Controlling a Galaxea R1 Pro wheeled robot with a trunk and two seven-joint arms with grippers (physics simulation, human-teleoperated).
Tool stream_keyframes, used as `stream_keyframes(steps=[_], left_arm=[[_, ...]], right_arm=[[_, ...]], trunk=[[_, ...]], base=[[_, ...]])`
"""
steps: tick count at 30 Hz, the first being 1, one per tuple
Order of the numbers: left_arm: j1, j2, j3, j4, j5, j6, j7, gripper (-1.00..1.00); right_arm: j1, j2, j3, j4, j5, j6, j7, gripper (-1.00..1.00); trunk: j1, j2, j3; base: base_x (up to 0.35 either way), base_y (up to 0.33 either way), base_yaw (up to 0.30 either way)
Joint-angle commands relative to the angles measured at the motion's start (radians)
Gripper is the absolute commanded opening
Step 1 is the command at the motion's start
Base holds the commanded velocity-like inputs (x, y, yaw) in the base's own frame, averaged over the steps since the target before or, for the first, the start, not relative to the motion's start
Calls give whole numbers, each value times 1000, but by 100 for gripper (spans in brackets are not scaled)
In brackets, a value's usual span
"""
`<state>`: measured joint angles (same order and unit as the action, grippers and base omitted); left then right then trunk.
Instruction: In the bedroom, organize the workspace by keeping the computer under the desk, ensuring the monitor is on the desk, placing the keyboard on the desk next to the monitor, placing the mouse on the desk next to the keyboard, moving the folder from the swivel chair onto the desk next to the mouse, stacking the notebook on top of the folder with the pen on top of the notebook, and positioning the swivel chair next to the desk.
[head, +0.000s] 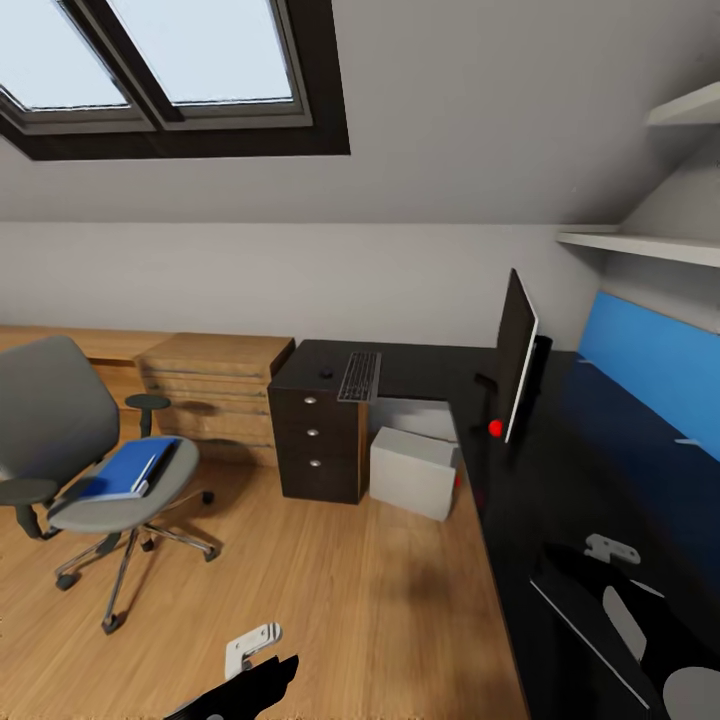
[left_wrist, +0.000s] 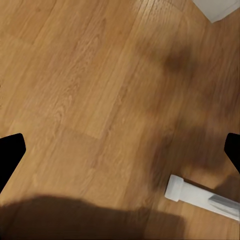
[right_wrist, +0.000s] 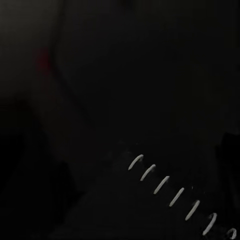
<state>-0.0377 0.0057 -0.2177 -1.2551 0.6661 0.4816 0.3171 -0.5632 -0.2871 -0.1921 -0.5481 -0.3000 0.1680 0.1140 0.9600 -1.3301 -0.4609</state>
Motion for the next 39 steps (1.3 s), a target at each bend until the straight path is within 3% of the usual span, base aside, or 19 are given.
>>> stream_keyframes(steps=[1, 23, 39], left_arm=[[-1, 1, -2, -1, 10, 2, 10, 100], [-1, 0, -7, -1, 10, 0, 11, 100], [-1, -1, -10, -1, 9, 0, 13, 100]], right_arm=[[0, 0, -5, 33, -7, 10, 3, 100], [0, 0, -4, 31, -6, 9, 3, 100], [0, 0, -4, 31, -5, 8, 3, 100]], trunk=[[0, -1, -1], [0, -1, -1], [0, -1, -1]], base=[[-248, 0, 0], [-153, 0, 0], [-260, 0, 0]])
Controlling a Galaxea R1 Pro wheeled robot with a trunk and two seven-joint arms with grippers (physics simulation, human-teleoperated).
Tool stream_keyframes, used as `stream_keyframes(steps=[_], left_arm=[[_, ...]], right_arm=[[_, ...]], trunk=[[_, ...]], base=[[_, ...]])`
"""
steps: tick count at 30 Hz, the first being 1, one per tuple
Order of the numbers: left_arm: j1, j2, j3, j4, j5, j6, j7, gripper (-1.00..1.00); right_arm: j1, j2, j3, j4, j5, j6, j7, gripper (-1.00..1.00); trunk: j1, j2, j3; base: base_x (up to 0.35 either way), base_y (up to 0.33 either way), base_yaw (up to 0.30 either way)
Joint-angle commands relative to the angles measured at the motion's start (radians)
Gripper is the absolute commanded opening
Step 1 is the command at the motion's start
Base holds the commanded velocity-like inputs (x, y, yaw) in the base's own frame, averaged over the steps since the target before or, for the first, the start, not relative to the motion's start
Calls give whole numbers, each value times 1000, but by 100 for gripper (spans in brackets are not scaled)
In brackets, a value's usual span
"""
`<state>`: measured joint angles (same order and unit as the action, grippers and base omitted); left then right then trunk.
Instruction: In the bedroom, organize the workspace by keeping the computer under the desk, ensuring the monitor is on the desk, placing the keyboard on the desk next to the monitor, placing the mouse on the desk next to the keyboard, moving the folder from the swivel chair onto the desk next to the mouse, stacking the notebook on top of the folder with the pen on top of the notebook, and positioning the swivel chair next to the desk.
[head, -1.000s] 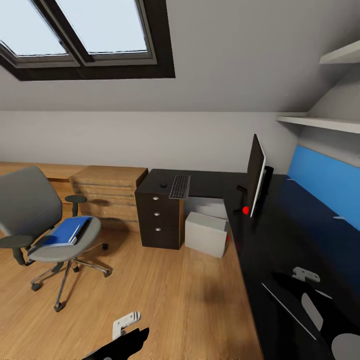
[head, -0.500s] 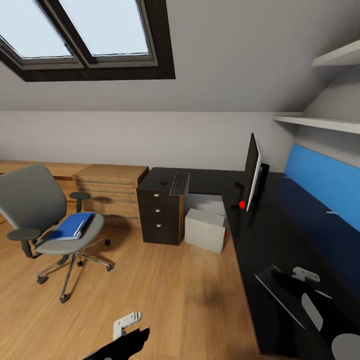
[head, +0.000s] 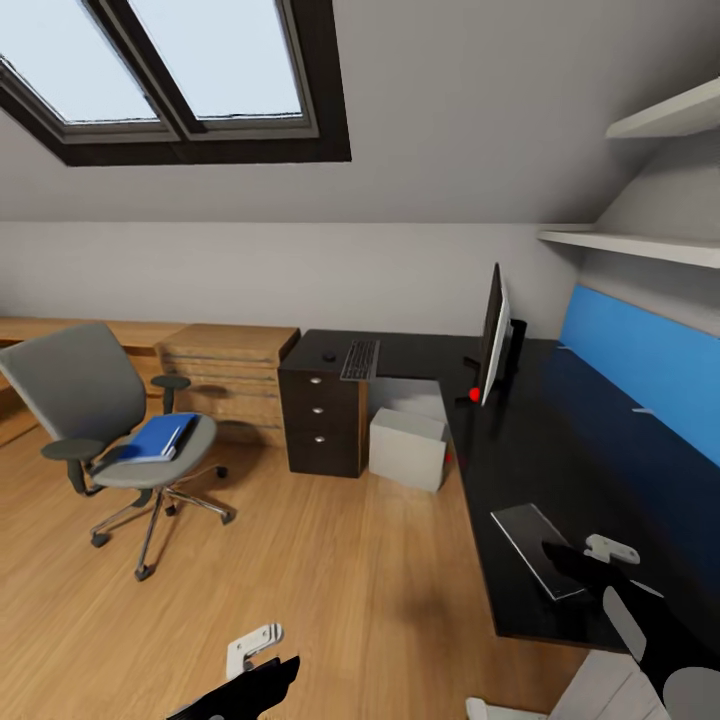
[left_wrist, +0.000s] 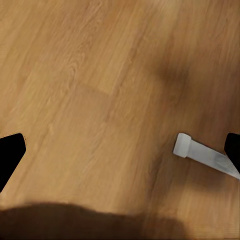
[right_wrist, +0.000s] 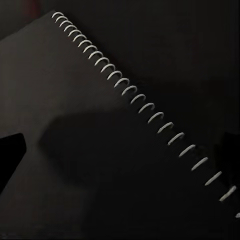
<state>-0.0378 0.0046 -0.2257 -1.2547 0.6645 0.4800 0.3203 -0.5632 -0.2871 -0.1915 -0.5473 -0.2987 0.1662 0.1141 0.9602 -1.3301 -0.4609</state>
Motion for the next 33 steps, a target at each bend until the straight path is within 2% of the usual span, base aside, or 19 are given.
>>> stream_keyframes(steps=[1, 22, 33], left_arm=[[-1, 1, -2, -2, 10, 2, 9, 100], [-1, 1, -2, -2, 12, 3, 9, 100], [-1, 0, -3, -2, 10, 3, 9, 100]], right_arm=[[0, 0, -5, 30, -7, 10, 3, 100], [0, 0, -5, 30, -7, 6, 1, 100], [0, 0, -5, 30, -7, 6, -1, 100]], trunk=[[-1, -1, -1], [-1, -1, -1], [-43, 76, 33]], base=[[-273, 0, 0], [-28, 0, 0], [0, 0, 0]])
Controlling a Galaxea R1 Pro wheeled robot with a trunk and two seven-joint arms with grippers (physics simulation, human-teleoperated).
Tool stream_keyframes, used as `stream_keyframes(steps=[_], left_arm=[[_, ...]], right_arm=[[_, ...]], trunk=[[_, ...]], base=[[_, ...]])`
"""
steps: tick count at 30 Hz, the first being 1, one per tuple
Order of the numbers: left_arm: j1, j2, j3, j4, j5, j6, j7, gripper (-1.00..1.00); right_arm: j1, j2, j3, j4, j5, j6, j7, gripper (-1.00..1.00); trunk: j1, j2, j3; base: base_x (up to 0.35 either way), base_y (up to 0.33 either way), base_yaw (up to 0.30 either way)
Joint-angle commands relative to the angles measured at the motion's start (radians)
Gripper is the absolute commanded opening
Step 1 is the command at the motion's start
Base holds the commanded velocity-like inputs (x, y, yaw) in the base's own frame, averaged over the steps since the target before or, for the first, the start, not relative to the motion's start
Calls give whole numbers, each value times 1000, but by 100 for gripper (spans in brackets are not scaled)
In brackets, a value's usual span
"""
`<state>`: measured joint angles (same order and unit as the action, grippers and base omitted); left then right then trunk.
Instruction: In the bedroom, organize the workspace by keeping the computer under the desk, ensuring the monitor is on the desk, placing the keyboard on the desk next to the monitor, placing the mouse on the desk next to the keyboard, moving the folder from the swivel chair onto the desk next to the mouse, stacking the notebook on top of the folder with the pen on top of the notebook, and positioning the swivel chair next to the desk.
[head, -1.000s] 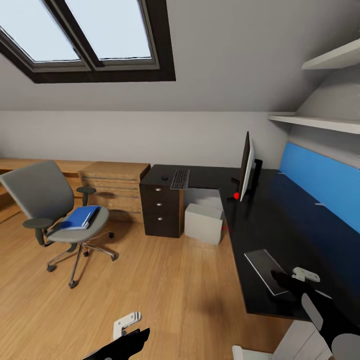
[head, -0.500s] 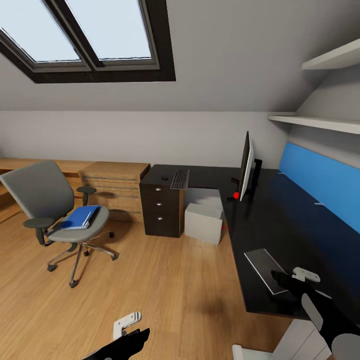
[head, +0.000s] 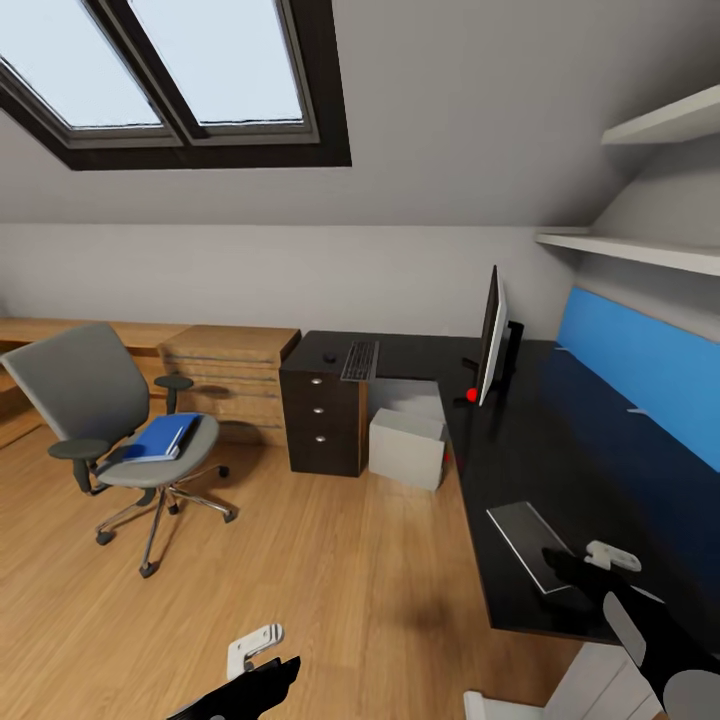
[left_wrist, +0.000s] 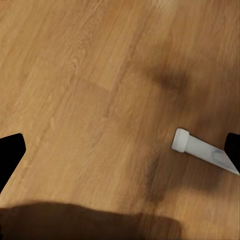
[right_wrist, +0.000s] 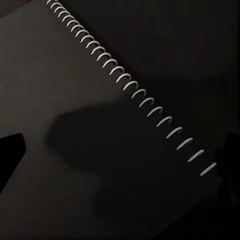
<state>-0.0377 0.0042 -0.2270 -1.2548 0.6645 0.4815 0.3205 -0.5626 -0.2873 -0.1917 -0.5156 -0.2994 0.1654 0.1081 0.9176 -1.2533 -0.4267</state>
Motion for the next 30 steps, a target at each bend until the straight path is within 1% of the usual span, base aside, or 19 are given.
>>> stream_keyframes(steps=[1, 10, 17, 24, 30], left_arm=[[-1, 0, -2, -1, 10, 2, 9, 100], [-1, 0, -2, 0, 10, 2, 9, 100], [-1, 0, -3, 1, 10, 0, 9, 100], [-1, 0, -4, 2, 10, 0, 9, 100], [-1, -1, -5, 2, 10, -1, 9, 100]], right_arm=[[0, 0, -5, -1, -6, 6, 5, 100], [0, 0, -5, -3, -6, 5, 5, 100], [0, 0, -5, -3, -6, 5, 5, 100], [0, 0, -5, -3, -6, 3, 5, 100], [0, 0, -4, -3, -4, 2, 7, 100]], trunk=[[-4, 7, 2], [-4, 7, 2], [-4, 7, 2], [-4, 7, 2], [-4, 7, 2]], base=[[0, 0, 0], [13, 0, 0], [243, 0, 0], [96, 10, 0], [184, 50, 0]])
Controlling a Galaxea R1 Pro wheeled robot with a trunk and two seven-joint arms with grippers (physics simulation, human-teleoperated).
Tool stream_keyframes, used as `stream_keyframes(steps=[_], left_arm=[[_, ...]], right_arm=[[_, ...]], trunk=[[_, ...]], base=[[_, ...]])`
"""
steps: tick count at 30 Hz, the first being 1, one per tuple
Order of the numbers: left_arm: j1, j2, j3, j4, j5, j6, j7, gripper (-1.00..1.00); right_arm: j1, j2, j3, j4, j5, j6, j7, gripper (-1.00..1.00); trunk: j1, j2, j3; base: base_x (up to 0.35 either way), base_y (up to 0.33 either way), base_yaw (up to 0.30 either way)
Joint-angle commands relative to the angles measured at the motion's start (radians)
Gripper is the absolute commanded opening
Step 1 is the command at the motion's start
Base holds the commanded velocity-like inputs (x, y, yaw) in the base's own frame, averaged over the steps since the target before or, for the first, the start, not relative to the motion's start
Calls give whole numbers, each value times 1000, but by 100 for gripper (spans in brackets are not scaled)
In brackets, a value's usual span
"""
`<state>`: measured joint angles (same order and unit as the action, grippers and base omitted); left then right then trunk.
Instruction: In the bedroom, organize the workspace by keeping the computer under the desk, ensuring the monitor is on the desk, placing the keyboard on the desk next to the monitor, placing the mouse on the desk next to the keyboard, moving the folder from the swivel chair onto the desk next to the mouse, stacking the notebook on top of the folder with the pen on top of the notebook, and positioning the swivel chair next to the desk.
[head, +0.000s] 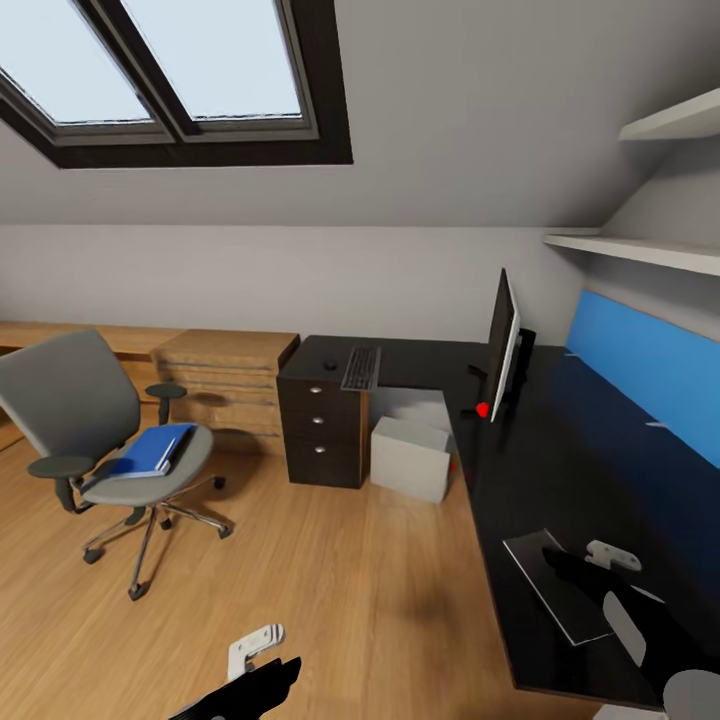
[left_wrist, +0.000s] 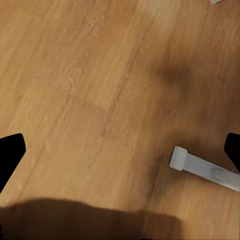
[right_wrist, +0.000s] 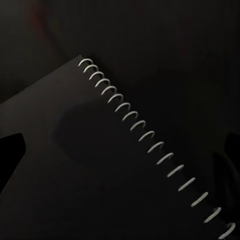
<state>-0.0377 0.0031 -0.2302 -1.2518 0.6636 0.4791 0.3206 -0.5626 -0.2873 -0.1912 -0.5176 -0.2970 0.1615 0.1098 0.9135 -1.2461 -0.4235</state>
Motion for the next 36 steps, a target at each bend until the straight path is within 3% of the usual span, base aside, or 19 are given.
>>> stream_keyframes(steps=[1, 23, 36], left_arm=[[-1, 1, -1, -1, 11, 1, 9, 100], [-1, 1, 0, -1, 10, -2, 9, 100], [-1, 1, -1, -1, 10, -2, 9, 100]], right_arm=[[0, 0, -4, -2, -6, 6, 5, 100], [0, 2, -4, -4, -2, 6, 7, 100], [0, 3, -3, -4, -2, 7, 4, 100]], trunk=[[0, -1, -1], [0, -1, -1], [0, -1, -1]], base=[[58, 12, 0], [151, 29, 0], [21, 0, 0]])
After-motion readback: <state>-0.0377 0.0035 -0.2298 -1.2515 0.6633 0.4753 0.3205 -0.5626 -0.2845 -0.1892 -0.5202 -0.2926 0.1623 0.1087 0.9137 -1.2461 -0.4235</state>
